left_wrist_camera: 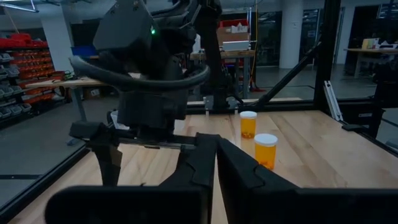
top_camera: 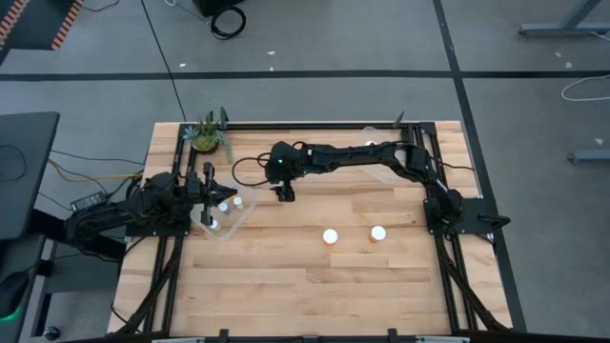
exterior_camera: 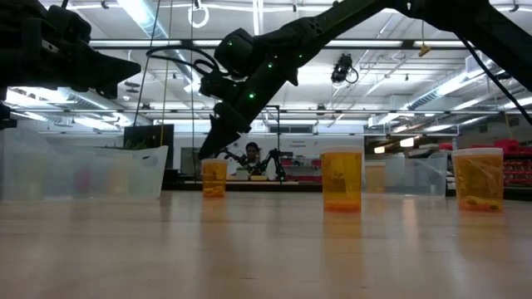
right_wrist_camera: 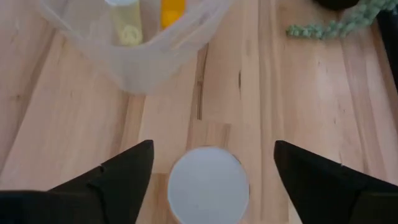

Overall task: Pick and place medicine bottles into bin by pill shape (circle, oval)
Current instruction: Put the large orange pill bottle into the right transparent bin

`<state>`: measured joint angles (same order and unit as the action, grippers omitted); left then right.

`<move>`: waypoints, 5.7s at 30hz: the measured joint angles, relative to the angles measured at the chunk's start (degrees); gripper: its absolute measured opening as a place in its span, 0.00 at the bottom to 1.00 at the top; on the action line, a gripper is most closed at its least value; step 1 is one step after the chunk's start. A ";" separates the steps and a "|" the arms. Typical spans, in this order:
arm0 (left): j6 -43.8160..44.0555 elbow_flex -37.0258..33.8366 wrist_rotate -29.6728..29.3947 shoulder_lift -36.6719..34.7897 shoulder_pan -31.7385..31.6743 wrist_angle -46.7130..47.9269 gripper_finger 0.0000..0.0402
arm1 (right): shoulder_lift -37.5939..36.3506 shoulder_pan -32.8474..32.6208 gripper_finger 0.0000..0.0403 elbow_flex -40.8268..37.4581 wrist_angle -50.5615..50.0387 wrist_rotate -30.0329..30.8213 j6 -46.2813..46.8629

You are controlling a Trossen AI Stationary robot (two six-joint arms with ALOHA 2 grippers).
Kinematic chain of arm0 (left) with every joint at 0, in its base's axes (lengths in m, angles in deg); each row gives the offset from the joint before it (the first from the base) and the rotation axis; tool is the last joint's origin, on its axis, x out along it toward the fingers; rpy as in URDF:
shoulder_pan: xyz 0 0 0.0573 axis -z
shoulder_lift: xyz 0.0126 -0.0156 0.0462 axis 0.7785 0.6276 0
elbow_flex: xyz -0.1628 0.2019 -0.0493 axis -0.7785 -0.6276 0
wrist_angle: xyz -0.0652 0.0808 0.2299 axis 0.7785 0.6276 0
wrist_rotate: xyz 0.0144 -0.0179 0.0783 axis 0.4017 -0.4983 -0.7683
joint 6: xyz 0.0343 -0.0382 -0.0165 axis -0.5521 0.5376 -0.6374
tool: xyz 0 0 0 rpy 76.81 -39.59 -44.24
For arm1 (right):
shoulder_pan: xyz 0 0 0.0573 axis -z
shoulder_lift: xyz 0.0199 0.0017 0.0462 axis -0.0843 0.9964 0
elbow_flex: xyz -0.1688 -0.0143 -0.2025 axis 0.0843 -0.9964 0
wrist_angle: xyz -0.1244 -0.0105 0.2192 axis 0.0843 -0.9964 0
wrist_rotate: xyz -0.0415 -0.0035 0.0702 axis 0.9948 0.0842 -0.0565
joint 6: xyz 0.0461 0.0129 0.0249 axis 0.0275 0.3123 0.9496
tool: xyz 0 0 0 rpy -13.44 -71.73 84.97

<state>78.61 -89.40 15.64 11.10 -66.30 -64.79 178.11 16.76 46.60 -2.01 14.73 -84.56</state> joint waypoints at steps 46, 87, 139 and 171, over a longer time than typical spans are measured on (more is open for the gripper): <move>-0.01 0.00 -0.01 0.15 0.00 -0.29 0.08 | -6.17 1.77 0.58 0.38 -12.24 0.42 0.47; 0.01 0.00 -0.01 0.39 0.00 -0.34 0.08 | -48.18 3.67 0.58 -38.91 -9.71 7.10 10.97; 0.01 0.01 0.00 0.39 -0.02 -0.36 0.07 | -59.22 30.97 0.58 -53.30 -13.06 16.95 17.28; 0.01 0.00 0.01 0.39 -0.01 -0.36 0.08 | -59.18 35.58 0.58 -56.70 -9.57 16.85 18.27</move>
<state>78.62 -89.40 15.65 11.49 -66.31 -65.15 118.93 52.34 -10.09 -11.58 31.58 -66.29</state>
